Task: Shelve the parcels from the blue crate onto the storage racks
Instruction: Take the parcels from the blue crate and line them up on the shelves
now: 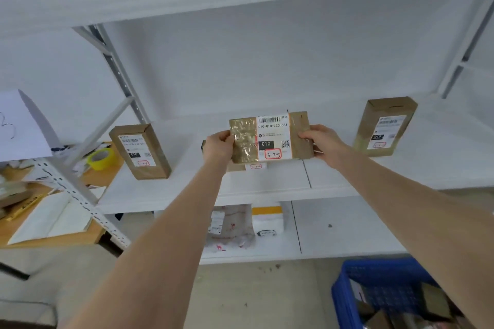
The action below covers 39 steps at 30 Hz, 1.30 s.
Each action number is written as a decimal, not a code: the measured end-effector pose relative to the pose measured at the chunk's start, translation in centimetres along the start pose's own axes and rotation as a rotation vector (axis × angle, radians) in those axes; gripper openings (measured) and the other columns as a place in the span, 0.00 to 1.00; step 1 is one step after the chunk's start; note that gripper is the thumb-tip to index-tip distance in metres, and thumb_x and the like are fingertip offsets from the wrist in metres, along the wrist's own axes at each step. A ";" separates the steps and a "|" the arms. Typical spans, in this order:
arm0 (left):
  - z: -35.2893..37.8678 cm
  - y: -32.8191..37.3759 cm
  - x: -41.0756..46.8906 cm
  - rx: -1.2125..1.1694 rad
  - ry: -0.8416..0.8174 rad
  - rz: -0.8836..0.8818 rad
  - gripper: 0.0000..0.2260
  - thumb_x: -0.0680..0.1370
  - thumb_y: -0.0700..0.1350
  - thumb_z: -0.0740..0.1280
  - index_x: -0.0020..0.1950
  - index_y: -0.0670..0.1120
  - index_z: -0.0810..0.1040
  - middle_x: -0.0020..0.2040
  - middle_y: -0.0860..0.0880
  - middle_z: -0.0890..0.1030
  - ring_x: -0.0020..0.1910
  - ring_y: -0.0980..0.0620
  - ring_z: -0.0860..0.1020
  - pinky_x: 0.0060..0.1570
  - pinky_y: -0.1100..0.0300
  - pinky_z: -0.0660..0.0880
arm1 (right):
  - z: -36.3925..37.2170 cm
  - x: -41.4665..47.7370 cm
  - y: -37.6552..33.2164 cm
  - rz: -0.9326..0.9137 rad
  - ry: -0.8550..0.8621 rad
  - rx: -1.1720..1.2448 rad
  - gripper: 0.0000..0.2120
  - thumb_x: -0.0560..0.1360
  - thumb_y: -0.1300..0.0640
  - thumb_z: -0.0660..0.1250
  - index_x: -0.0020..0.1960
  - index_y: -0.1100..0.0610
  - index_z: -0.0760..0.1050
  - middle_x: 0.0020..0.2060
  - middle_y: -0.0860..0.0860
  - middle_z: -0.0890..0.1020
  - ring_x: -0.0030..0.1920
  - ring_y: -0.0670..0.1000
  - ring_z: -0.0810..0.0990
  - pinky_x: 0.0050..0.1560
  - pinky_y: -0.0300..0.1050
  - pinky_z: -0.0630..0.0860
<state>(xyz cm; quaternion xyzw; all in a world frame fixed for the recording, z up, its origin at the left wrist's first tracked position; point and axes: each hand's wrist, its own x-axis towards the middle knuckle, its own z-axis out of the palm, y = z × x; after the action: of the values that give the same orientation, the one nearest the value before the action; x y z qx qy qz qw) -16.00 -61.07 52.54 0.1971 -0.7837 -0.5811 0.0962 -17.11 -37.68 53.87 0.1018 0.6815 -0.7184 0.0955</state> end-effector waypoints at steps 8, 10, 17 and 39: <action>5.3 -2.1 -0.2 -0.114 0.043 -0.111 0.06 0.75 0.37 0.69 0.43 0.47 0.83 0.37 0.49 0.82 0.40 0.44 0.80 0.50 0.46 0.80 | -4.3 4.4 3.1 0.077 0.028 -0.106 0.13 0.74 0.64 0.65 0.57 0.56 0.72 0.41 0.51 0.77 0.41 0.49 0.76 0.43 0.44 0.74; 6.9 -2.3 -0.3 -0.143 0.021 -0.119 0.05 0.74 0.35 0.69 0.48 0.41 0.82 0.40 0.47 0.82 0.41 0.46 0.80 0.48 0.50 0.81 | -5.4 5.5 4.2 0.072 0.077 -0.144 0.15 0.73 0.67 0.63 0.59 0.59 0.72 0.42 0.53 0.77 0.43 0.52 0.76 0.41 0.43 0.73; 11.9 -5.2 0.0 -0.037 0.002 -0.129 0.07 0.73 0.35 0.69 0.49 0.45 0.79 0.49 0.48 0.82 0.50 0.47 0.80 0.55 0.53 0.78 | -7.6 8.7 8.4 0.026 0.239 -0.348 0.22 0.69 0.71 0.64 0.62 0.61 0.70 0.53 0.55 0.78 0.53 0.56 0.75 0.48 0.45 0.70; 16.0 -6.8 -1.0 -0.014 0.075 -0.261 0.11 0.77 0.45 0.57 0.55 0.46 0.76 0.54 0.46 0.81 0.49 0.47 0.78 0.53 0.54 0.76 | -8.5 9.4 12.8 -0.142 0.136 -0.349 0.16 0.76 0.55 0.66 0.63 0.53 0.72 0.50 0.47 0.79 0.51 0.50 0.76 0.51 0.40 0.68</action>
<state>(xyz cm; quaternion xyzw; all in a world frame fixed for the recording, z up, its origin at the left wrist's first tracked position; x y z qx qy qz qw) -19.80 -48.34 41.30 0.3186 -0.7430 -0.5864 0.0503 -22.51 -29.89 38.57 0.0835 0.8059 -0.5859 0.0146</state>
